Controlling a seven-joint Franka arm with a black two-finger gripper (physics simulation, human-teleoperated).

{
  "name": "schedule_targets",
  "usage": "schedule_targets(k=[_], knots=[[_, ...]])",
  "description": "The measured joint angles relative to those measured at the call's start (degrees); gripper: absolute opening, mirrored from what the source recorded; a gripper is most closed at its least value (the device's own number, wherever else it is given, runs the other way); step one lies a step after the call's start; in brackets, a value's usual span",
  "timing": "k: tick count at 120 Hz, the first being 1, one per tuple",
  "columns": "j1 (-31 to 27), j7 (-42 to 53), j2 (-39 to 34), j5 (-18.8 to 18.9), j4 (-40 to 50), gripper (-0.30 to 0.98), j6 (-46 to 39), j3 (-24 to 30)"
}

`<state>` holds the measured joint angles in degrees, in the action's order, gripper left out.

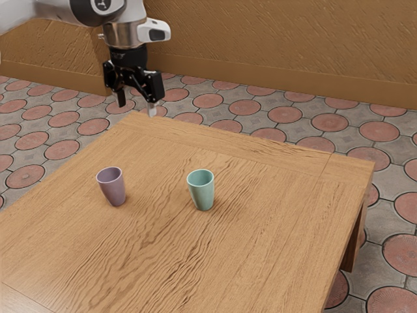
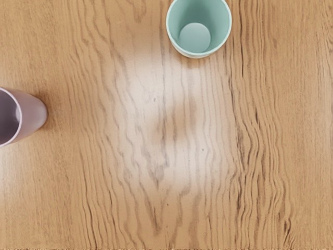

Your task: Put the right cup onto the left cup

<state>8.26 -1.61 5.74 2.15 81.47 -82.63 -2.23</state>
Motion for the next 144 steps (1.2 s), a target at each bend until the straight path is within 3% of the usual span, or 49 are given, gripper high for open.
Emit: schedule_targets(k=[56, 126, 144], knots=[[1.23, 0.70, 1.05, -0.20, 4.16, 0.69, -2.65, 0.38], [3.01, 0.44, 2.30, -1.89, 19.47, 0.69, -17.86, 5.03], [4.43, -0.13, 4.56, -2.44, 19.56, 0.69, -20.74, 5.22]])
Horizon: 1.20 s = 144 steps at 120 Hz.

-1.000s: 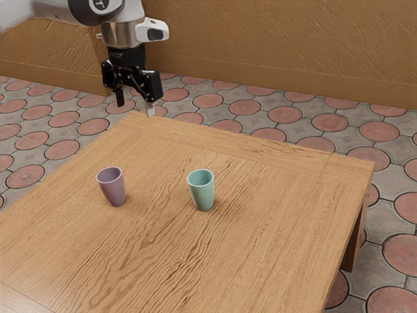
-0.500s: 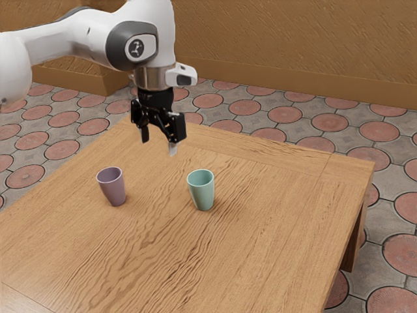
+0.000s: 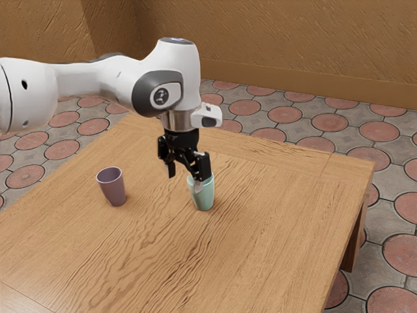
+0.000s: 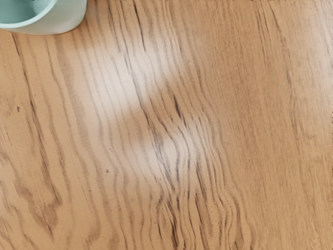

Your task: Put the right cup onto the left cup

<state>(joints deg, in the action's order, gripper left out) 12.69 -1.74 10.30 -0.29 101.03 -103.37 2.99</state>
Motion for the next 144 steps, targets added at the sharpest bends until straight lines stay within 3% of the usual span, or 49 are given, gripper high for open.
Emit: schedule_targets(k=[31, 69, 144], knots=[[1.15, -0.74, 8.34, -0.56, -9.32, 0.69, -1.53, -0.55], [0.79, -6.06, 11.34, -2.80, -14.44, 0.69, -1.75, -2.48], [-0.69, -13.89, 23.03, -3.20, -26.55, 0.69, -0.28, -5.02]])
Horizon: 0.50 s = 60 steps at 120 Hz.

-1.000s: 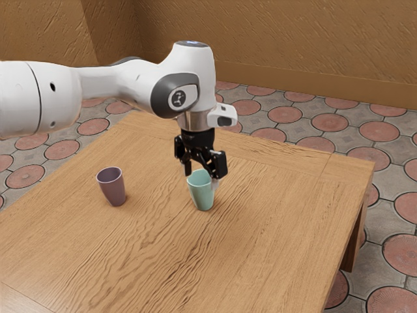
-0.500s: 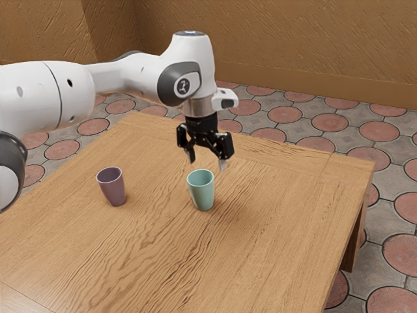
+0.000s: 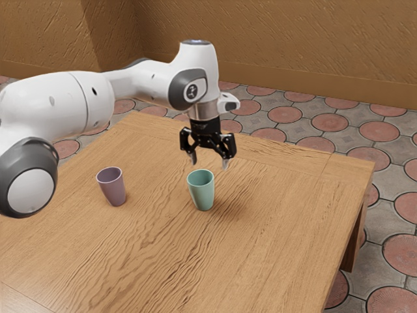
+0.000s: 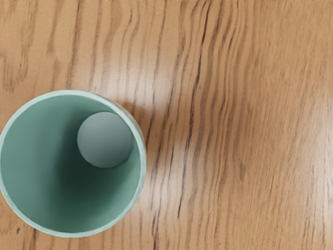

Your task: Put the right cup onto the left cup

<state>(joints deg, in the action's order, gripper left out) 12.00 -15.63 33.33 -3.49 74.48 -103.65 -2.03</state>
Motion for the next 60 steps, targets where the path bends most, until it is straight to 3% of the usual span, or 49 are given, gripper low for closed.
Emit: schedule_targets(k=[60], knots=[[-1.62, -2.33, 7.57, -0.11, -5.19, 0.69, -0.31, 0.08]])
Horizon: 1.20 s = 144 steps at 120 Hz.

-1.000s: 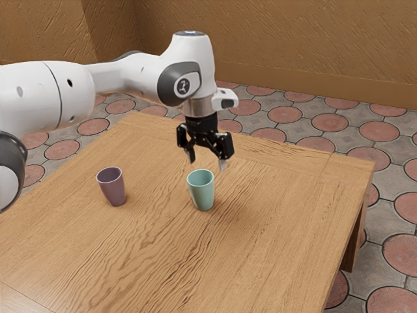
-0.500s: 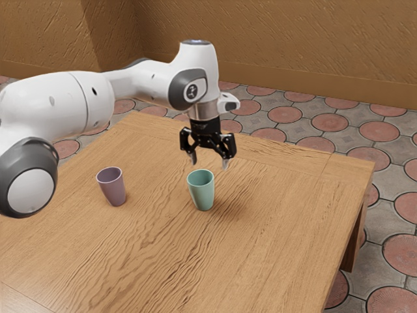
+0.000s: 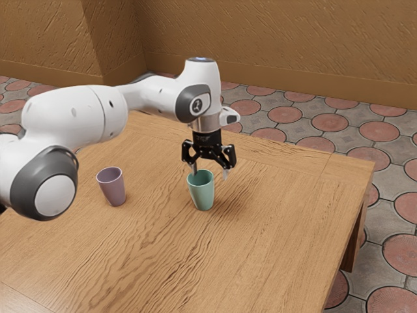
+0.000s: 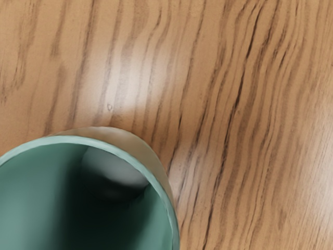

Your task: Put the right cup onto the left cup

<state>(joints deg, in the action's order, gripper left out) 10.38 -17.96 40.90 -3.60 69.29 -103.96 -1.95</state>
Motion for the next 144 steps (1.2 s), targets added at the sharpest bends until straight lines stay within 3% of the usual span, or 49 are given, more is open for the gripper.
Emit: schedule_targets(k=[68, 144], knots=[[-0.79, -1.00, 5.07, -0.09, -3.25, 0.67, -0.23, 0.78], [-0.68, -1.30, 4.96, -0.02, -3.97, 0.11, 0.01, 0.19]])
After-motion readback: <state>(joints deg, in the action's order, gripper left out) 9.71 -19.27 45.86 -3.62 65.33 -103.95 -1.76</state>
